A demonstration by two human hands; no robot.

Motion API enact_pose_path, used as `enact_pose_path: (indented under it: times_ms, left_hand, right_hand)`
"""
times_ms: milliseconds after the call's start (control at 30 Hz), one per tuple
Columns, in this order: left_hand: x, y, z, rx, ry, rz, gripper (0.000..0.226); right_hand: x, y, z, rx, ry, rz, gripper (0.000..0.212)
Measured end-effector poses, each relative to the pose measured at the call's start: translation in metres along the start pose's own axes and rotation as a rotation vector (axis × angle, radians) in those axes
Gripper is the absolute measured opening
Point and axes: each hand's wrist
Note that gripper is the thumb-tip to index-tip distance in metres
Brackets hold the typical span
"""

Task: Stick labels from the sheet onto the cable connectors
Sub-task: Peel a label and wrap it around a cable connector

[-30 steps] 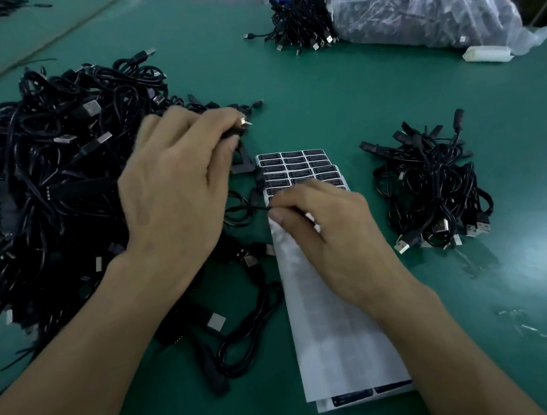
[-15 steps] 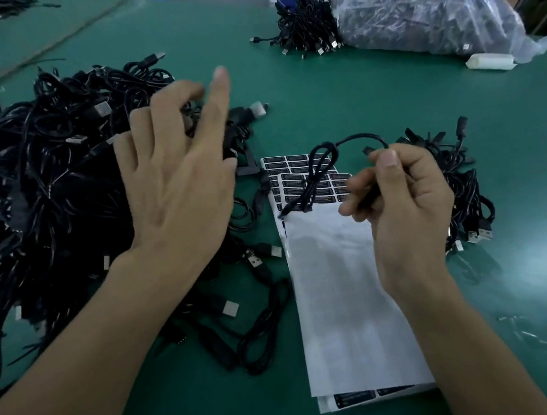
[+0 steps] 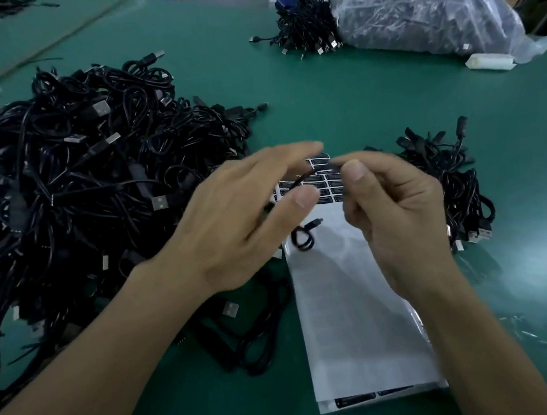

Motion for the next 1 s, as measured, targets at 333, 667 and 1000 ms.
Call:
enact_pose_path:
  times_ms: [333, 667, 1000]
  left_hand:
    - [0.004, -0.005, 0.002, -0.099, 0.231, -0.166, 0.018]
    - [0.001, -0.006, 0.002, -0.014, 0.307, -0.052, 0.027]
    - [-0.002, -0.015, 0.0, -0.048, 0.435, -0.012, 0.025]
  right_hand:
    - [-0.005, 0.008, 0.002, -0.091, -0.16, 0.015, 0.012]
    - [-0.005, 0.005, 0.0, -0.034, -0.118, -0.117, 0.018]
    - [-0.005, 0.003, -0.008, 0.224, -0.508, -1.102, 0.099]
Point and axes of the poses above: each hand's wrist, its own z-axis towards the middle knuckle, its own y-axis out of the back of the hand, x = y × z, and after that the axes turned 2 degrees about y, right-handed
